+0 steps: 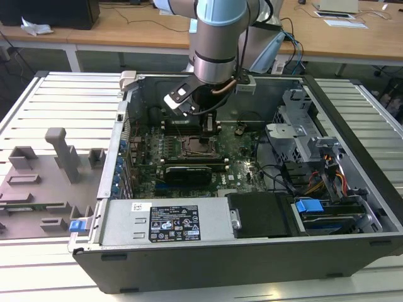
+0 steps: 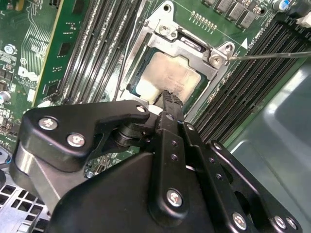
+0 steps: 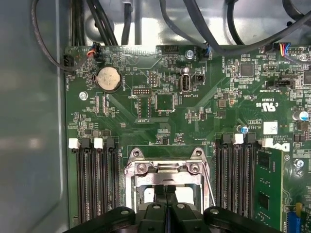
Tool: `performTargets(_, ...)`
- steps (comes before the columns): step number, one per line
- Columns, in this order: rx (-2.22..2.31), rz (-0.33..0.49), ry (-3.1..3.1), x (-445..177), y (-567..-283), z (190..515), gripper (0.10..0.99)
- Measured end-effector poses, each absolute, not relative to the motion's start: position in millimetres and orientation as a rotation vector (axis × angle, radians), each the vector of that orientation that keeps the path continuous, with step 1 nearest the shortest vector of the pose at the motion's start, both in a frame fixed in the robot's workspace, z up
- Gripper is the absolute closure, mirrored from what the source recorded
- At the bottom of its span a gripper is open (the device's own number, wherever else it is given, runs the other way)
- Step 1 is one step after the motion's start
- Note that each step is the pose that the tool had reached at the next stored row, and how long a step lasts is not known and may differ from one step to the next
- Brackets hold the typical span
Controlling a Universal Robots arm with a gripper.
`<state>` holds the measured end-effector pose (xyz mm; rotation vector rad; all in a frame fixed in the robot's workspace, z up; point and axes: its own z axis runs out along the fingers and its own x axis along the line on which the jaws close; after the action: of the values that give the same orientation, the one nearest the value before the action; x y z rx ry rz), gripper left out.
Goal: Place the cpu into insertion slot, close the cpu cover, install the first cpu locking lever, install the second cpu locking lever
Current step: 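Close the cpu cover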
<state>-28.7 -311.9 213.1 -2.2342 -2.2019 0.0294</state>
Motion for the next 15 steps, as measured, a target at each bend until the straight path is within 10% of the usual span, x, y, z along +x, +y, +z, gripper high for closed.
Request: performTargets(15, -2.234, 0.031, -2.202, -40.3, -312.1, 201.1, 0.98)
